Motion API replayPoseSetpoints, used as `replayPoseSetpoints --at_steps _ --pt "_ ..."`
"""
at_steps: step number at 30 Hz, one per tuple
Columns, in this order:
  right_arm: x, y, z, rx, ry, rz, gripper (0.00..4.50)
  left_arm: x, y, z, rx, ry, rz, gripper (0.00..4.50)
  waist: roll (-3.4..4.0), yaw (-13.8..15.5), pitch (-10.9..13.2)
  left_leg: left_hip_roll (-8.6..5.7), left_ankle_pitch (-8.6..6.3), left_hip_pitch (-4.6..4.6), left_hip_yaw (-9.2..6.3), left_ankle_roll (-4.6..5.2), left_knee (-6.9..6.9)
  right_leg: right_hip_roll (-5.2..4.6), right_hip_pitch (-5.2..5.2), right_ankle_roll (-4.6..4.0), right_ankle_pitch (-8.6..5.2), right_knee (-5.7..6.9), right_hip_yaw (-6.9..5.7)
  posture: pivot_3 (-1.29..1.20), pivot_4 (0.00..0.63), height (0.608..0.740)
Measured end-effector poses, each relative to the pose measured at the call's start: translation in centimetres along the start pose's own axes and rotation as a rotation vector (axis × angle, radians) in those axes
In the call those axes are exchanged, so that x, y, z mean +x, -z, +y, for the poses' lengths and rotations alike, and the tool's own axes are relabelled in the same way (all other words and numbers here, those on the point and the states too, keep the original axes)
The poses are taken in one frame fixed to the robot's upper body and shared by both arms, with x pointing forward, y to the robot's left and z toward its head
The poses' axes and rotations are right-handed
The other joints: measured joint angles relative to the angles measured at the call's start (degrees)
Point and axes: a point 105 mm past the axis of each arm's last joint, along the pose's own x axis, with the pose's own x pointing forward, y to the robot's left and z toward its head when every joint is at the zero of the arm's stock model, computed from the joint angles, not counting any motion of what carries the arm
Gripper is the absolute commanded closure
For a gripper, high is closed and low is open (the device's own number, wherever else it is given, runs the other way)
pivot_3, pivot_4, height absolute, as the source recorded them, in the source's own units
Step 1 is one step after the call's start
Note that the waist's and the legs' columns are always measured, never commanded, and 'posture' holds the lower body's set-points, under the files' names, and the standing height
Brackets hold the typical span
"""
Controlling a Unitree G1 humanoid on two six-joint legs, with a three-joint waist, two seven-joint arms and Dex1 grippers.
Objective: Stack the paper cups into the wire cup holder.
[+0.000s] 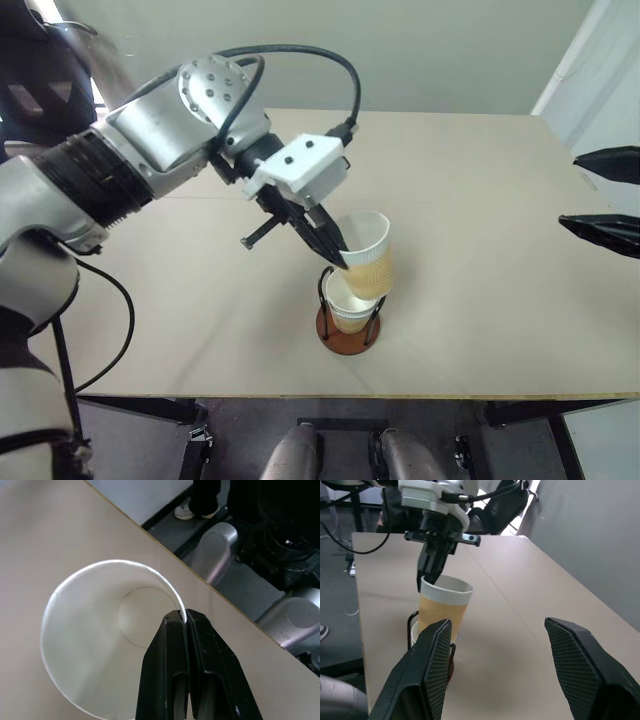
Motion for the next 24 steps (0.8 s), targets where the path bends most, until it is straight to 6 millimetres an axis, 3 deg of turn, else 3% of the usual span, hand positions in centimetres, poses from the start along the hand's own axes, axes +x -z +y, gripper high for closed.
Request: replayPoseSetpoints --at_steps 24 --pt "-0.24 0.15 0.27 -0.003 -0.005 0.006 1.48 -0.09 1.1 -0.3 -0.015 0.014 0.044 4.44 0.05 0.0 0.0 -0.15 -0.13 0.0 0.1 0.21 0.02 -0.19 0.03 0.15 -0.09 -0.01 0.0 0.0 0.15 0.74"
